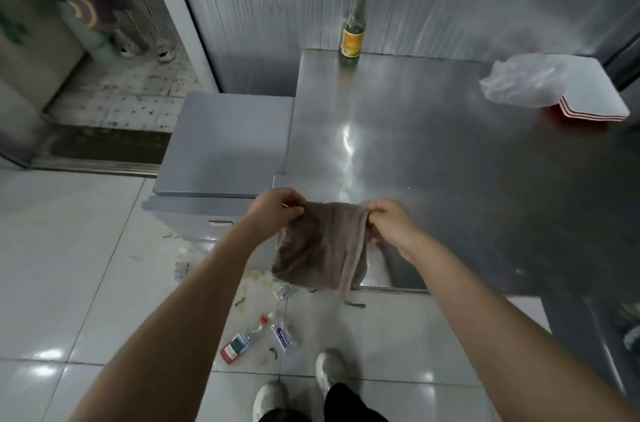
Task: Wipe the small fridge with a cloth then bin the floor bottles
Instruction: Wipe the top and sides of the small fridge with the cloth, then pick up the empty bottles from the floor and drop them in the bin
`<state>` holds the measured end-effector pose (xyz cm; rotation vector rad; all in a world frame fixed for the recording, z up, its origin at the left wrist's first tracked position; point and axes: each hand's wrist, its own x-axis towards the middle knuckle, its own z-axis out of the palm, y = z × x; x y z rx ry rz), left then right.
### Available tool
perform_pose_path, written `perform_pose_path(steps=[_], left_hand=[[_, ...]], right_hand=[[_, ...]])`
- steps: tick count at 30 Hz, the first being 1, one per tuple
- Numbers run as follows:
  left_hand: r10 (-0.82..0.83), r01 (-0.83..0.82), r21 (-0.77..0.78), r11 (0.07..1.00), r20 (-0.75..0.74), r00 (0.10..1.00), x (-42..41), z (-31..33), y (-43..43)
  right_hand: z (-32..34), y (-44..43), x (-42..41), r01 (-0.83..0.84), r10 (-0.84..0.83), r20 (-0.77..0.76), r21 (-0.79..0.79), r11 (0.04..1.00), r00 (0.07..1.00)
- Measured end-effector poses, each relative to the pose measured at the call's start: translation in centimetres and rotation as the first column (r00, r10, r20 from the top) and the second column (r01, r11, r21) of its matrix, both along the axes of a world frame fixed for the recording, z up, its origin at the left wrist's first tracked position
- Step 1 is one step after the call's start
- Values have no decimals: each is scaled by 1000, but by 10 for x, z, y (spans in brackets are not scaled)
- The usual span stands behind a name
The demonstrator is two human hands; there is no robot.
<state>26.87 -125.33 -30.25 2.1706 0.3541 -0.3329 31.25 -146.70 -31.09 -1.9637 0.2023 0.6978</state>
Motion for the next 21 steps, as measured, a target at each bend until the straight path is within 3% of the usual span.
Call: perform_pose_path(steps=[3, 7, 11, 17, 21], left_hand=[[50, -50, 86, 995, -2, 999, 6, -15, -2], [124, -124, 69, 990, 8, 992, 10, -25, 0], [217, -218, 39, 975, 40, 975, 13, -29, 3], [255, -263, 77, 962, 100, 962, 20, -35, -2], [254, -268, 128, 955, 111, 961, 21, -38, -3]], right_hand=[[-18, 15, 1, 65, -63, 58, -27, 998, 996], [-25, 15, 2, -56, 77, 164, -127, 990, 984], [-25, 13, 16, -83, 111, 233, -127, 988, 966], [-24, 21, 33, -93, 240, 334, -402, 911, 912], [-29, 23, 28, -28, 198, 361, -424, 905, 911]])
